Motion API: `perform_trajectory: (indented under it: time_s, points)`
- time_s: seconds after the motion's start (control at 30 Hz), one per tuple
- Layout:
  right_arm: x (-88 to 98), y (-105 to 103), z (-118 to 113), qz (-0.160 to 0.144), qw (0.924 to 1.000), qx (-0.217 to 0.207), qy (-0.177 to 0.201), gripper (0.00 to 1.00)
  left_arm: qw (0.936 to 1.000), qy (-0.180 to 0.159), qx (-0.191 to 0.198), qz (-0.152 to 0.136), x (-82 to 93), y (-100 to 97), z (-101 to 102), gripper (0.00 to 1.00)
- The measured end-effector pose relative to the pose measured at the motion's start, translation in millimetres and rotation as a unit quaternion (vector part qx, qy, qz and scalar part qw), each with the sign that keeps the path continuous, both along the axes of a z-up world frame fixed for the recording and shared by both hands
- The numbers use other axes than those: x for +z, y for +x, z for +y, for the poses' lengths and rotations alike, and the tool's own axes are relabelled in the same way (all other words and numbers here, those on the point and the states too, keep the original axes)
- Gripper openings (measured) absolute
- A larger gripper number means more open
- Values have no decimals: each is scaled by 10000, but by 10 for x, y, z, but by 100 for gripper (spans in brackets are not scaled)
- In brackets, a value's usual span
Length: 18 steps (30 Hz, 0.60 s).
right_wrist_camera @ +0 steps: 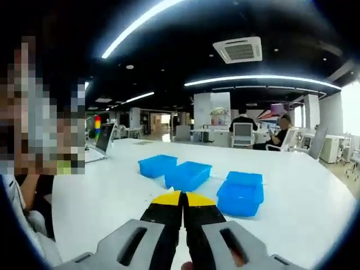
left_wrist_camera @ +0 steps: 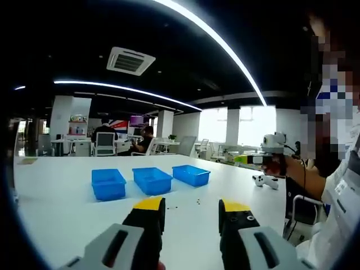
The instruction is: Pick up the resistors one by one and place each resistor into its matching bin, sorting the parts by color and model until every resistor is separated into the correct bin for its type
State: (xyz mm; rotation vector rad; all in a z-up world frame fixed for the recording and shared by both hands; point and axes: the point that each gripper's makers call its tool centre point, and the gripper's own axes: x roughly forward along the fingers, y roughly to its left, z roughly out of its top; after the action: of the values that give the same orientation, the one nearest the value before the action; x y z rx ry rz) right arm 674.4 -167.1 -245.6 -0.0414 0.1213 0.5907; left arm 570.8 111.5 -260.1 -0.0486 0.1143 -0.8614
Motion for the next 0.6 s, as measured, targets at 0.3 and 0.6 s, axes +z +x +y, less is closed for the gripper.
perform_trajectory:
  time_s: [0.3, 0.6]
  points:
    - [-97, 917, -205, 278, 9989, -332, -200, 3, 10000, -3, 9, -9, 2, -10, -3, 40]
    - [-226, 1489, -303, 459, 9960, -620, -461, 3, 10000, -2, 11, -18, 3, -14, 9, 40]
